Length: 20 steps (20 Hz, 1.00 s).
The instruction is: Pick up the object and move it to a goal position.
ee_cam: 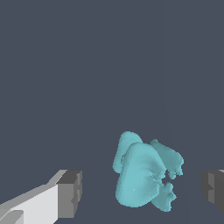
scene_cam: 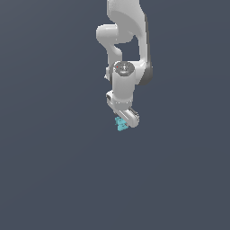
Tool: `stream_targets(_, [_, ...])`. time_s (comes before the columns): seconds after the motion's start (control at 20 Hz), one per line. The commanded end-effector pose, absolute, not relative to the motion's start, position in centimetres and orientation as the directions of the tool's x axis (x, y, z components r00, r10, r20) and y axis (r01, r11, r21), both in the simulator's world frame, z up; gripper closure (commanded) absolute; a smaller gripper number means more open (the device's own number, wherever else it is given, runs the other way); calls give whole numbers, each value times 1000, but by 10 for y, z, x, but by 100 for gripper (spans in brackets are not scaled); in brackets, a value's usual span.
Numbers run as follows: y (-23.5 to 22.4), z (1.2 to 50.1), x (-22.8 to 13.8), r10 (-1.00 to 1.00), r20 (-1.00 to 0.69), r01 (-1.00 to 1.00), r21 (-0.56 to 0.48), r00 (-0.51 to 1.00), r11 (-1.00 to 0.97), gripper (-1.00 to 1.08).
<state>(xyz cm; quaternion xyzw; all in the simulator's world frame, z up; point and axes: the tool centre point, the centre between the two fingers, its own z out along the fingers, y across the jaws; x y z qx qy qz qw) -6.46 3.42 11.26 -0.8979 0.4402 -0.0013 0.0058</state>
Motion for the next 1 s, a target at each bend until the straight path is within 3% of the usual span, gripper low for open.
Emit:
stream_targets(0.0, [36,108,-71,-827,-3,-827,-9,562,-562,-92])
stream_targets(0.5, [40,97,-88,-908,-1,-908,-2,418,-418,-92])
stream_targets(0.95, [40,94,-92,-923,0,-923,0,385,-385,-92])
